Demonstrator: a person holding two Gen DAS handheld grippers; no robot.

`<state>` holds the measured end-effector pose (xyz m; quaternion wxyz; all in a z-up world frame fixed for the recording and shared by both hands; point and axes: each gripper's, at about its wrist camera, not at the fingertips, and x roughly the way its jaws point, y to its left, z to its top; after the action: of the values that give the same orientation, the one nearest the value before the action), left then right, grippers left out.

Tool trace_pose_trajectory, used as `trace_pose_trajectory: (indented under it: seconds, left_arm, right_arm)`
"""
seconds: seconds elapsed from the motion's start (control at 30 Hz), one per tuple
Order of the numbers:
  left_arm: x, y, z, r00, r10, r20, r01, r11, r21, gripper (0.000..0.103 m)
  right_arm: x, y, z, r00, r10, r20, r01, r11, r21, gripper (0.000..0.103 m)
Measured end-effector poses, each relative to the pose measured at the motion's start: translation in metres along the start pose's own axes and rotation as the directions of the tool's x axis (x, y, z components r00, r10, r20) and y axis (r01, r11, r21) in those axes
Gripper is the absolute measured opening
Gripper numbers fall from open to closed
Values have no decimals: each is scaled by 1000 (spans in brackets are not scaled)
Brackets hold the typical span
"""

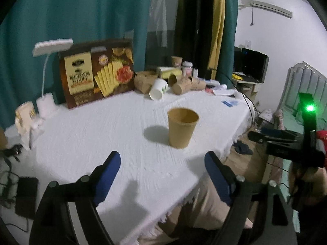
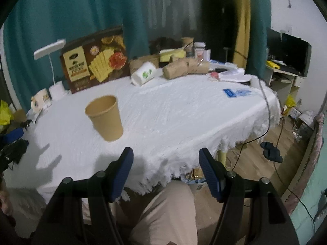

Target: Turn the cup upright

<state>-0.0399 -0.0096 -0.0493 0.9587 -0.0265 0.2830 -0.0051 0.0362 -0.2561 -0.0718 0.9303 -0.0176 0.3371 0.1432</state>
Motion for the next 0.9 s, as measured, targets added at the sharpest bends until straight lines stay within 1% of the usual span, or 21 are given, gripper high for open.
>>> trace_pose_trajectory:
  seconds: [0.07,0.17,0.23,0.3,0.37,0.5,0.63,0.73,0.83,0.9]
  left_arm:
    - [-3,-4,8,1000,10,25,-10,1000,6,85]
    - [-8,-8,18,999,-3,51,2,1000,20,85]
    - [-13,-13,24,996,24,80,-28,999,43,85]
    - [-19,-19,32,990,61,126,-70,995,70,85]
    - [-26,-22,39,984,59,168,-74,994,82,85]
    - [-42,-23,55,967,68,246,-91,992,83,85]
    - [-59,-17,66,945,74,318,-99,993,63,91]
    - [-72,-12,71,929,79,361,-103,994,47,93]
    - [-81,-9,73,918,76,389,-99,994,40,96]
    - [-86,-7,74,911,71,406,-94,995,35,96]
  right_arm:
    - [-9,-3,6,1000,-4,18,4,1000,5,64]
    - [-25,-6,16,999,-8,46,7,1000,12,64]
    - [-36,-7,22,997,-12,71,12,1000,9,64]
    - [-46,-7,28,995,-13,95,12,1000,10,64]
    - [-54,-6,33,993,-13,114,12,1000,9,64]
    - [-76,-2,46,985,-11,171,12,1000,-1,64]
    - [-102,7,57,973,-10,232,15,1000,-21,64]
    - [-117,12,62,964,-10,267,19,999,-32,65]
    - [-131,17,67,955,-11,297,23,999,-38,69]
    - [-139,20,69,949,-10,315,25,999,-42,70]
